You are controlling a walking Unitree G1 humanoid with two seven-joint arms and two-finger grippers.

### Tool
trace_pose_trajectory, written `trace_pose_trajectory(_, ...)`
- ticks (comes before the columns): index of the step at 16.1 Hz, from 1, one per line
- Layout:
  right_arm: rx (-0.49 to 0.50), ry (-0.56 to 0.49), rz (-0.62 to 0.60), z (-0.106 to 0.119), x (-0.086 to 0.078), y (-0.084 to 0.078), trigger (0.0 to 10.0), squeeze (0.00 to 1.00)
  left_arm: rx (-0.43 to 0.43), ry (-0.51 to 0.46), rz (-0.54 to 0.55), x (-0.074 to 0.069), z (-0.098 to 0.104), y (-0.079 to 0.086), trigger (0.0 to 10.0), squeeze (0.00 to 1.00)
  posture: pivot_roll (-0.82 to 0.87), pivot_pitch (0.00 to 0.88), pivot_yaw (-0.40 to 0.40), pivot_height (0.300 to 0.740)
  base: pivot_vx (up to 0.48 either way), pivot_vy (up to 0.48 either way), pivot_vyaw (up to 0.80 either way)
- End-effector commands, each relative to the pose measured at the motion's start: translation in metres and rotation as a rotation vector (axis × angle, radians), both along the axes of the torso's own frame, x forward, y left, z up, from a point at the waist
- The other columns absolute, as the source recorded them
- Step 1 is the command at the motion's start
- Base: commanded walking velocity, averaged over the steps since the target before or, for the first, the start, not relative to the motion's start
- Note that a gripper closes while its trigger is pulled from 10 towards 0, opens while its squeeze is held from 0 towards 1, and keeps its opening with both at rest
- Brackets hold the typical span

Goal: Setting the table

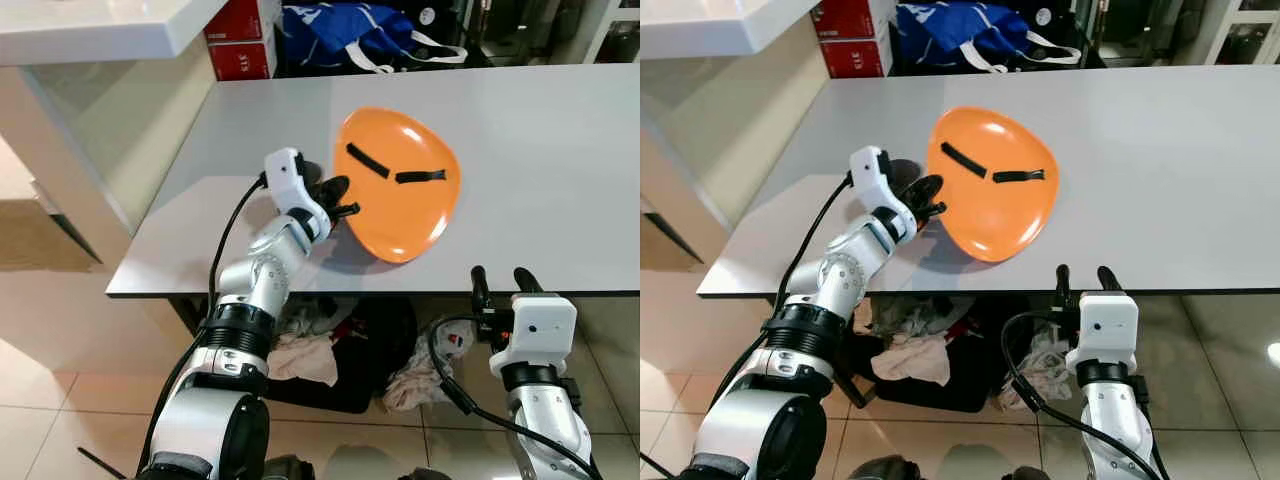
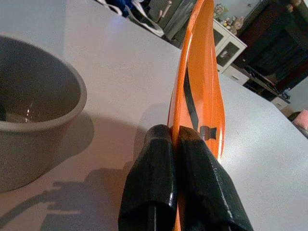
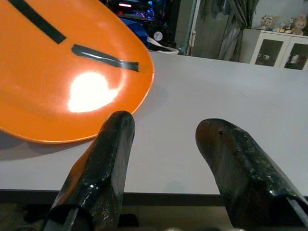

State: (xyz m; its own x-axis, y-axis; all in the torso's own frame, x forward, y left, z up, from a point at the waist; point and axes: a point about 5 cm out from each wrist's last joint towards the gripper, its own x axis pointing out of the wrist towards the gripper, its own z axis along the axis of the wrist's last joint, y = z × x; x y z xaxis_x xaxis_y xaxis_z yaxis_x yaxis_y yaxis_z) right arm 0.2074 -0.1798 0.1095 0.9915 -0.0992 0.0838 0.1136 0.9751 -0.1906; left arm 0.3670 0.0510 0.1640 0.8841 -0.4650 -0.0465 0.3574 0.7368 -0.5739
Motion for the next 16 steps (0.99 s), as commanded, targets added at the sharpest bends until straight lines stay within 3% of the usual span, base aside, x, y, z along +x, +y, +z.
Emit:
trace_pose_trajectory(1, 0.004, -0.006, 0.002, 0.003, 0.0, 0.002, 10.0, 0.0, -0.081, -0.095, -0.073, -0.003, 0.031, -0.031, 0.0, 0.0, -0.11, 0.0, 0.096, 0.707, 0.0, 0.0, 0.0)
trace_pose_trajectory(3, 0.005, -0.006, 0.004, 0.003, 0.0, 0.002, 10.0, 0.0, 0.0, -0.207, -0.103, -0.007, 0.039, -0.034, 0.0, 0.0, -0.11, 0.0, 0.095, 0.707, 0.0, 0.0, 0.0)
trace_pose_trajectory(5, 0.007, -0.007, 0.005, 0.002, 0.001, 0.003, 10.0, 0.0, 0.126, -0.437, -0.151, -0.019, 0.059, -0.041, 0.0, 0.0, -0.1, 0.0, 0.097, 0.707, 0.0, 0.0, 0.0)
trace_pose_trajectory(7, 0.009, -0.008, 0.004, 0.002, 0.001, 0.003, 10.0, 0.0, 0.195, -0.547, -0.162, -0.025, 0.067, -0.042, 0.0, 0.0, -0.1, 0.0, 0.099, 0.707, 0.0, 0.0, 0.0)
trace_pose_trajectory(10, 0.008, -0.013, 0.003, 0.003, 0.002, 0.003, 10.0, 0.0, 0.394, -0.775, -0.046, -0.032, 0.08, -0.024, 0.0, 0.0, -0.1, 0.0, 0.099, 0.707, 0.0, 0.0, 0.0)
trace_pose_trajectory(12, 0.009, -0.013, 0.004, 0.003, 0.003, 0.003, 10.0, 0.0, 0.418, -0.807, -0.02, -0.034, 0.082, -0.021, 0.0, 0.0, -0.09, 0.0, 0.095, 0.707, 0.0, 0.0, 0.0)
trace_pose_trajectory(16, 0.026, -0.029, 0.015, 0.004, 0.007, 0.007, 10.0, 0.0, 0.353, -0.753, -0.075, -0.037, 0.072, -0.028, 0.0, 0.0, -0.08, 0.0, 0.101, 0.707, 0.064, -0.163, 0.0)
